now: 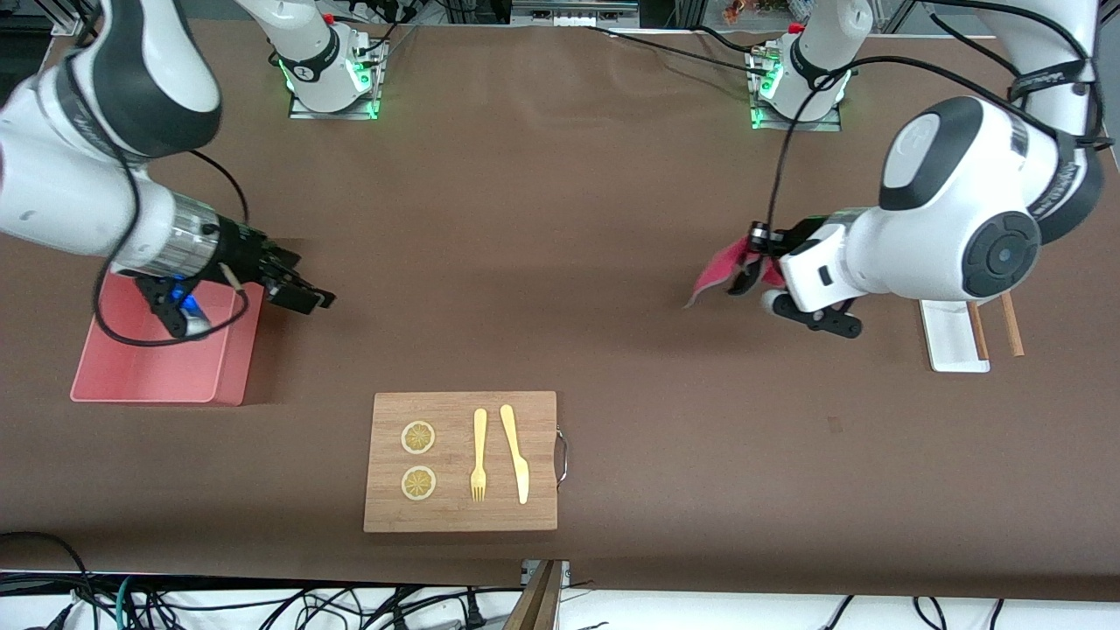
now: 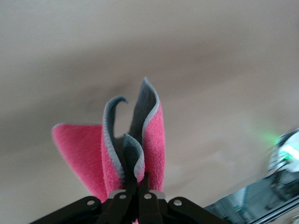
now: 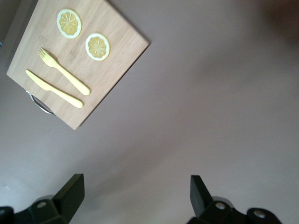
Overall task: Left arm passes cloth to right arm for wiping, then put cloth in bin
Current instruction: 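Carry the cloth toward the table middle while the right gripper approaches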
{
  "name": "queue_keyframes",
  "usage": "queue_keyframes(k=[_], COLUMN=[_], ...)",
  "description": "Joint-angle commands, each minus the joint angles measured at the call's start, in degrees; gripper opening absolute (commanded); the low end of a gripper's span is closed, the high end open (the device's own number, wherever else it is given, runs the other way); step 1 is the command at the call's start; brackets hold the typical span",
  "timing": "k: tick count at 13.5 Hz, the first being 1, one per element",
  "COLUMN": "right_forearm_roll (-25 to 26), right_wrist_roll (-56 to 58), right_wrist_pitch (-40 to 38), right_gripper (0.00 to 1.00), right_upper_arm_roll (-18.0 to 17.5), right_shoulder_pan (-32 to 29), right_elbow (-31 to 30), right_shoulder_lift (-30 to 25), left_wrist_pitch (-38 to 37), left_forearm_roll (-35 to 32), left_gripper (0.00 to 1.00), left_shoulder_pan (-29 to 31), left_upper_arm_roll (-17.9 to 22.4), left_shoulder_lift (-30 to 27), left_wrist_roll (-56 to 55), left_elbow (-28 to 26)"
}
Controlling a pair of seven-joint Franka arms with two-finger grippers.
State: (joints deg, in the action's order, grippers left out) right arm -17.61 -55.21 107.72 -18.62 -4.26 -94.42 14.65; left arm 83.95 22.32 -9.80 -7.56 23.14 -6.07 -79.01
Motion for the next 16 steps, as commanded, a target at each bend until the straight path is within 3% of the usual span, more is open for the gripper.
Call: queue_keyframes(k=[1,6,11,16], right_forearm_roll=[-2.0,-2.7,-2.6,-2.6], right_wrist_roll=[-9.0,-17.1,-22.3,-24.2], right_wrist_pitch=[4.4,13.1,22.2,28.0], right_gripper=[1.00,1.00,1.00,1.00], right_upper_arm_roll=[-2.8,-5.6,-7.2,-7.9], right_shoulder_pan=[0.7,3.2,6.0,8.9], right_elbow=[-0.1,0.4,0.6,0.7], right_shoulder_lift=[2.7,8.0,11.8,15.5], left_wrist_pitch=[5.7,20.8,27.7,34.1], left_forearm_roll=[7.9,19.2,32.3,36.4], left_gripper=[0.00,0.00,0.00,0.00], left_shoulder_pan=[-1.3,-8.0,-13.2,-18.9], left_upper_arm_roll=[0.6,0.7,0.3,0.3], left_shoulder_lift=[2.6,5.3,10.0,10.8], left_wrist_roll=[-4.1,-6.8,-2.6,0.8], left_elbow=[2.5,2.4,2.7,2.5])
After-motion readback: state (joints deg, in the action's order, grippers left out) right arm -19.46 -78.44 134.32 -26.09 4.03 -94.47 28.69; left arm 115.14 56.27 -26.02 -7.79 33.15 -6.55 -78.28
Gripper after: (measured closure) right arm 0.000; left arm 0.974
